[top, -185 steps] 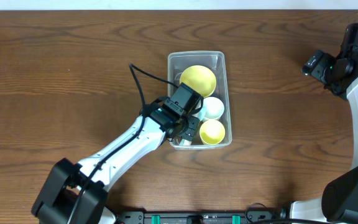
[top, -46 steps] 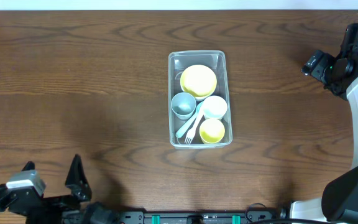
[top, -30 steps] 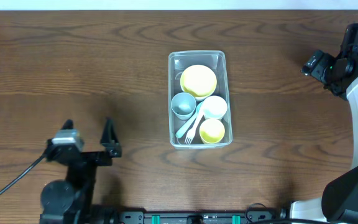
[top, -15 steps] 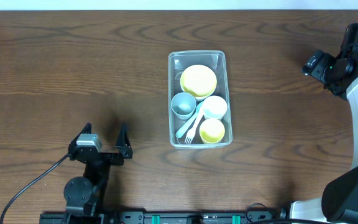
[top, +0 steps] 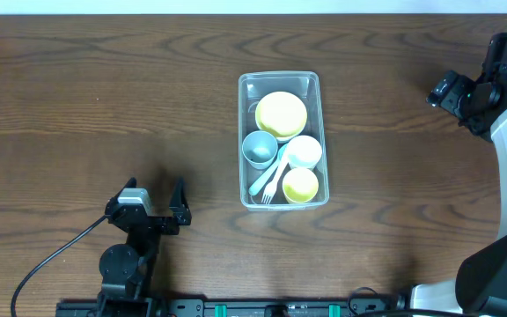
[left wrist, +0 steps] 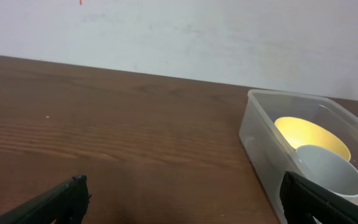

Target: Pack container

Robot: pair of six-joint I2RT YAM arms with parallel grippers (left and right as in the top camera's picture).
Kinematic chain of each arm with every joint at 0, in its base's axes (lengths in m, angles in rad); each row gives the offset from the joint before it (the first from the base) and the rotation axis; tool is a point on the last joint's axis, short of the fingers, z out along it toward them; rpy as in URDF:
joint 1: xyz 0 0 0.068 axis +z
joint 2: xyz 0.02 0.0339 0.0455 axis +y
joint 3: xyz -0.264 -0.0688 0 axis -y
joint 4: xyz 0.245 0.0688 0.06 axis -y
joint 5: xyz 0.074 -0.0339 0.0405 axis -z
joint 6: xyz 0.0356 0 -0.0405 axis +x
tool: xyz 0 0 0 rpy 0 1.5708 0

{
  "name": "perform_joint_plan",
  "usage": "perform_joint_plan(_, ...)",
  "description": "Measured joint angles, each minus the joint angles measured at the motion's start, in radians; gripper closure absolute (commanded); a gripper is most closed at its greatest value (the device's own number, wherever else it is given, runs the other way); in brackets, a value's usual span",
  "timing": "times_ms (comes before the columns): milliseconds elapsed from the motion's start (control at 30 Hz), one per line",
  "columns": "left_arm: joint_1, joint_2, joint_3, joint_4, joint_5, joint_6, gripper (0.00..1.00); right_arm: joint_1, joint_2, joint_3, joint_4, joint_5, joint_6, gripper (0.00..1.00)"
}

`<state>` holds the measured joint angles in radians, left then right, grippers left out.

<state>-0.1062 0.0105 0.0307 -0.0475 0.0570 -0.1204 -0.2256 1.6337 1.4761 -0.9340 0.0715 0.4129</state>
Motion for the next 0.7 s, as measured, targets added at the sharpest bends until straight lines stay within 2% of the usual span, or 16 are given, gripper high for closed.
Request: perform_joint_plan(700,0.0,0.0,0.0,0.0,0.0,0.018,0.02,0.0,0.0,0.0,0.0,0.0,0.0,0.01)
